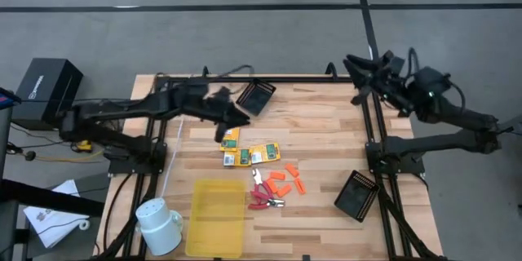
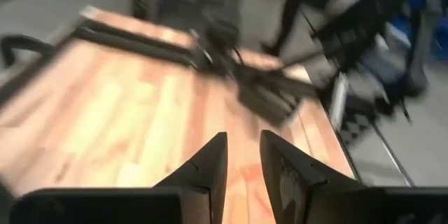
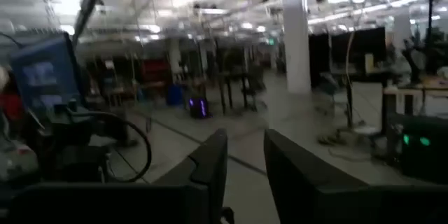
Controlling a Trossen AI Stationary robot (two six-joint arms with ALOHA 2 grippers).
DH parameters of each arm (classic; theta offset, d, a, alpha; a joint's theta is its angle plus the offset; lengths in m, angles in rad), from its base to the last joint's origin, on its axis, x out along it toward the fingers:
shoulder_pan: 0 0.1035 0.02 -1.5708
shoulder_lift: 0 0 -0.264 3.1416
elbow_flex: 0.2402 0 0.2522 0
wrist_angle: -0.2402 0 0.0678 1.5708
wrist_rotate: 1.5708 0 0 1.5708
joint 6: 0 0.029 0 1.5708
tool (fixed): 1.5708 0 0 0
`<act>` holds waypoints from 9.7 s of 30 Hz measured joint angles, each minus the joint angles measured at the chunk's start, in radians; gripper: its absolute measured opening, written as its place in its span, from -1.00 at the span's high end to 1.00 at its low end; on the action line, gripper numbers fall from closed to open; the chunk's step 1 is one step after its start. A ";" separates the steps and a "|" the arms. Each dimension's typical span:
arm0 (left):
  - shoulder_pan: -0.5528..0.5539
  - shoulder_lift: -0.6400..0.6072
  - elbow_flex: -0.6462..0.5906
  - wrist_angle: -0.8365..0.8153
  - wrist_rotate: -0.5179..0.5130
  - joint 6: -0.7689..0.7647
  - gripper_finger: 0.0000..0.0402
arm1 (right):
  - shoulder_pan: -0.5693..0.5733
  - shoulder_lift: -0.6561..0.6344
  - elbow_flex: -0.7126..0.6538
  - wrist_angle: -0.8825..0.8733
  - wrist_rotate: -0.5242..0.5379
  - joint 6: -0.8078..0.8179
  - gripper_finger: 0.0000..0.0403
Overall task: Pick & Place School Supplies
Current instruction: Put the red puncher into the top black bin
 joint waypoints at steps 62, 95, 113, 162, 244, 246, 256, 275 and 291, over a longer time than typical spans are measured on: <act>-0.433 0.751 0.419 -0.524 -0.036 0.037 0.22 | -0.159 0.148 0.234 -0.178 -0.298 -0.017 0.56; -0.429 0.814 0.417 -0.507 -0.071 -0.040 0.88 | -0.159 0.149 0.234 -0.155 -0.297 -0.009 0.56; -0.268 0.808 0.575 -0.368 -0.090 -0.146 0.90 | -0.159 0.149 0.234 -0.090 -0.297 -0.008 0.56; 0.305 0.645 0.231 -0.274 -0.419 -0.248 0.91 | -0.166 0.111 0.234 -0.046 -0.289 0.044 0.56; -0.179 0.547 0.232 -0.228 -0.368 0.103 0.39 | -0.085 0.105 0.234 -0.155 -0.292 0.141 0.56; -0.122 0.544 0.232 -0.234 -0.369 0.089 0.39 | -0.085 0.106 0.234 -0.155 -0.292 0.142 0.56; 0.108 0.544 0.232 -0.232 -0.369 0.168 0.40 | -0.085 0.105 0.234 -0.156 -0.292 0.142 0.56; -0.162 0.544 0.231 -0.302 -0.145 0.434 0.35 | -0.086 0.106 0.234 -0.158 -0.290 0.139 0.56; -0.347 0.615 0.220 -0.280 -0.159 0.405 0.33 | -0.066 0.135 0.234 -0.143 -0.292 0.150 0.56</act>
